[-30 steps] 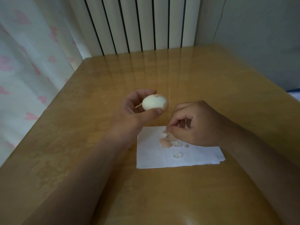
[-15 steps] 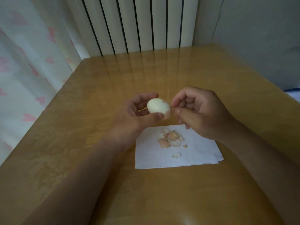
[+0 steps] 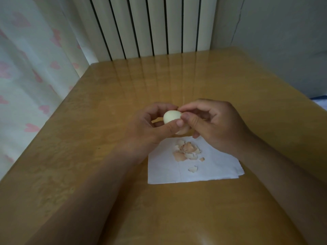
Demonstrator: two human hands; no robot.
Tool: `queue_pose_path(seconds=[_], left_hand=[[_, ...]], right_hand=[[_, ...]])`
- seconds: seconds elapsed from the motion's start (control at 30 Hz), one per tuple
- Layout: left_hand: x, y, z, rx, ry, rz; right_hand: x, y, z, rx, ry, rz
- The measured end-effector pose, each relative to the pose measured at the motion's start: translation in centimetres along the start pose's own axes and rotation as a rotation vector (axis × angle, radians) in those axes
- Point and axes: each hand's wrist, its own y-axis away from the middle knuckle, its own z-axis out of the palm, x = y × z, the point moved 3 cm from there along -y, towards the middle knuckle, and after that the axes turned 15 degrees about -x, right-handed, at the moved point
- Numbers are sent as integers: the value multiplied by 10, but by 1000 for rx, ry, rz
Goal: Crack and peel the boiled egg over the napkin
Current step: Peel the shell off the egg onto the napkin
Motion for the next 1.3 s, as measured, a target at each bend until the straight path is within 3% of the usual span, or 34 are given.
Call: queue_pose_path(seconds=[0.33,0.63,0.7,0.87,1.1,1.17,1.3], left_hand=[[-5,-2,-4,61,56,-63],[-4,-4,-3,55,261,-42],[-1,-4,-4,75,375,-22],[4,-3,-10,140,550,36],[6,-2,-11,186,544,-30],[5,-2,-11,170,511,-45],[3,-3,-7,90,491,-44]], right_hand=[[-11,-1,4,143,430,-179],[-12,2,-7,248,341,-96],[-12,3,-12,169,297,-72],[-7,6,-2,-219,160,79],[-5,8,8,-472,131,176],[-6,8,7,-413,159,151],[-5,4,-4,-107,82,123]])
